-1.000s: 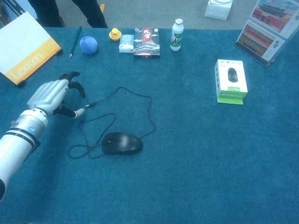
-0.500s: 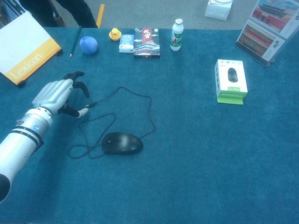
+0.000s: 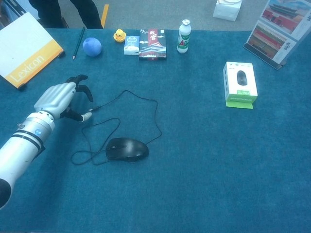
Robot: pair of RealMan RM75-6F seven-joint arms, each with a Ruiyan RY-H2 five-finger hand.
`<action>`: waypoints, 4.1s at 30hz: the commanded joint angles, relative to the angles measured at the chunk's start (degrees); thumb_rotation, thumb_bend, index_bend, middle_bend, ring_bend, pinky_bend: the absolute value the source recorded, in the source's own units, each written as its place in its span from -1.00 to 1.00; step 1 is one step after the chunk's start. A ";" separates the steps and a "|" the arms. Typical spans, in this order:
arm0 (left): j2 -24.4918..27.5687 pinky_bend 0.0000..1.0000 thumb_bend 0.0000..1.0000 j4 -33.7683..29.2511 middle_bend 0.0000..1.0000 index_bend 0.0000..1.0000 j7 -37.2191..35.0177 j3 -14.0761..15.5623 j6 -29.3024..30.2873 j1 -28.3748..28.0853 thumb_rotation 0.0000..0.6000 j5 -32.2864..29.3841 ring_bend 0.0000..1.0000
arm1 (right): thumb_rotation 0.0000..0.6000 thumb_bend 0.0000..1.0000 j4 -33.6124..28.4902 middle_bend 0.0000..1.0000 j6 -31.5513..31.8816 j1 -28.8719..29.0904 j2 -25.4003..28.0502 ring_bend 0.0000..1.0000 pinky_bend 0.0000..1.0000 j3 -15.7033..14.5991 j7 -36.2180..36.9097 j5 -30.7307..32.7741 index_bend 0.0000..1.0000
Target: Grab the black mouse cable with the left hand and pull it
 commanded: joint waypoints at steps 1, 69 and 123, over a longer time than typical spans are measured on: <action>-0.01 -0.71 -0.46 -0.20 -0.90 -0.15 0.09 0.06 0.16 0.05 1.00 0.17 -0.95 | 1.00 -0.60 0.13 -0.47 0.03 0.00 -0.15 -0.65 -0.41 -0.04 -0.07 -0.16 -0.32; -3.28 -0.72 -0.47 5.39 -0.91 0.00 -1.99 -1.41 -2.14 -0.81 1.00 -2.03 -0.96 | 1.00 -0.60 2.85 -0.47 3.12 -0.88 -1.58 -0.65 -0.41 -0.83 2.67 -2.45 -0.32; 3.23 -0.72 -0.29 -5.34 -0.91 0.14 -2.17 0.06 3.92 0.52 0.90 7.10 -0.96 | 1.00 -0.60 3.78 -0.47 4.66 -1.06 -2.31 -0.65 -0.41 -0.35 4.70 -1.97 -0.32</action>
